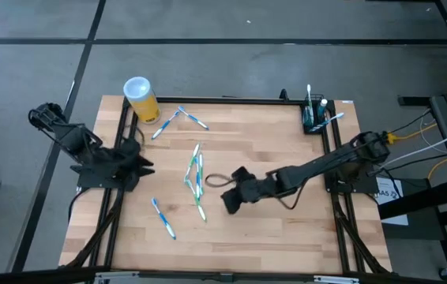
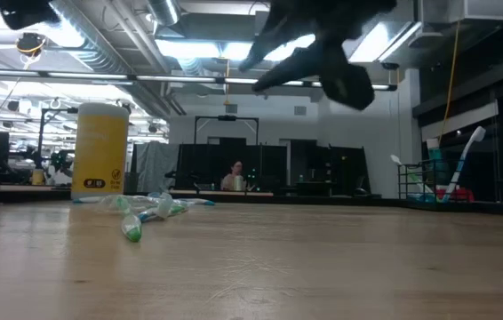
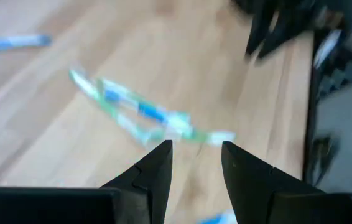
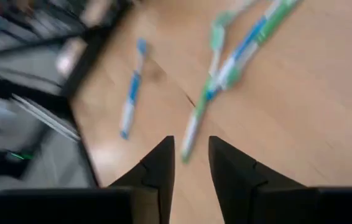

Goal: Pick & Place toothbrushing station
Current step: Put the green toothbrush into the mesh organizer

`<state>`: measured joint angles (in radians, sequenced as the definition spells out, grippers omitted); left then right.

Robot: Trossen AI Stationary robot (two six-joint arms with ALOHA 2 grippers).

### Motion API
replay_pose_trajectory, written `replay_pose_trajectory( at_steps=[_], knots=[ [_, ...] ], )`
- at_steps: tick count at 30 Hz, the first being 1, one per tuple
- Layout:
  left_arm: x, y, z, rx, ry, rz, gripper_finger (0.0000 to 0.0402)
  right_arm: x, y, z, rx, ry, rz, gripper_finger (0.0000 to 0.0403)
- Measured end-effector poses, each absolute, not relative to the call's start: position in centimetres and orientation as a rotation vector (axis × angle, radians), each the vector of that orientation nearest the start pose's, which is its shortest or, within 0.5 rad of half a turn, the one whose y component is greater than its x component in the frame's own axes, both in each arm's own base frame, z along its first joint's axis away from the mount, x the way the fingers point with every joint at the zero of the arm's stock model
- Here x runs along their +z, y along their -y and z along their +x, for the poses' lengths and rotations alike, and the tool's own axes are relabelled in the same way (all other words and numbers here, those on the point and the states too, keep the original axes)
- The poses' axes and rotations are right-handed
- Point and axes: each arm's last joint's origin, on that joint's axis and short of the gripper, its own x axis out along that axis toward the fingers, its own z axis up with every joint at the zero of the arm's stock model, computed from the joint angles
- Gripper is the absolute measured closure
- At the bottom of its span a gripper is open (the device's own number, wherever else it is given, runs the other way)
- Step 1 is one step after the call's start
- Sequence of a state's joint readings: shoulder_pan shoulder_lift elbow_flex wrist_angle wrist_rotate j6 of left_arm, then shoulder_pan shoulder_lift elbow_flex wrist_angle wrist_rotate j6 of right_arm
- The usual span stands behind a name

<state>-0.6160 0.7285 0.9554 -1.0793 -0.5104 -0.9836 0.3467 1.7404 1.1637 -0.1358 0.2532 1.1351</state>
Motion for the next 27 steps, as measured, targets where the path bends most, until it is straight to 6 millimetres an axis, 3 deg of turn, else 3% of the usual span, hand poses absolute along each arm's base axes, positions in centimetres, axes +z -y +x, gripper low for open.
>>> replay_pose_trajectory(
  at_steps=[4,8,15,19,23,27],
  knots=[
    [31.2,6.6,10.5,0.227,-0.814,-0.399,0.0269,23.3,-13.8,35.9,-0.389,-0.786,0.755,0.0315],
    [29.7,7.6,11.7,0.417,-0.818,-0.514,0.0269,25.0,-14.6,34.9,-0.508,-0.836,0.701,0.0318],
    [22.8,7.9,13.6,0.762,-0.79,-0.788,0.0265,26.7,-15.4,33.1,-0.627,-0.864,0.613,0.0318],
    [19.7,7.5,15.6,0.758,-0.693,-0.94,0.0248,27.0,-16.0,32.6,-0.584,-0.882,0.573,0.0318],
    [18.5,6.3,18.8,0.688,-0.577,-1.014,0.0227,27.8,-16.4,31.8,-0.548,-0.883,0.534,0.0318],
    [17.3,4.9,20.7,0.698,-0.664,-1.011,0.0218,28.8,-16.7,31.0,-0.527,-0.847,0.497,0.0318]
  ],
)
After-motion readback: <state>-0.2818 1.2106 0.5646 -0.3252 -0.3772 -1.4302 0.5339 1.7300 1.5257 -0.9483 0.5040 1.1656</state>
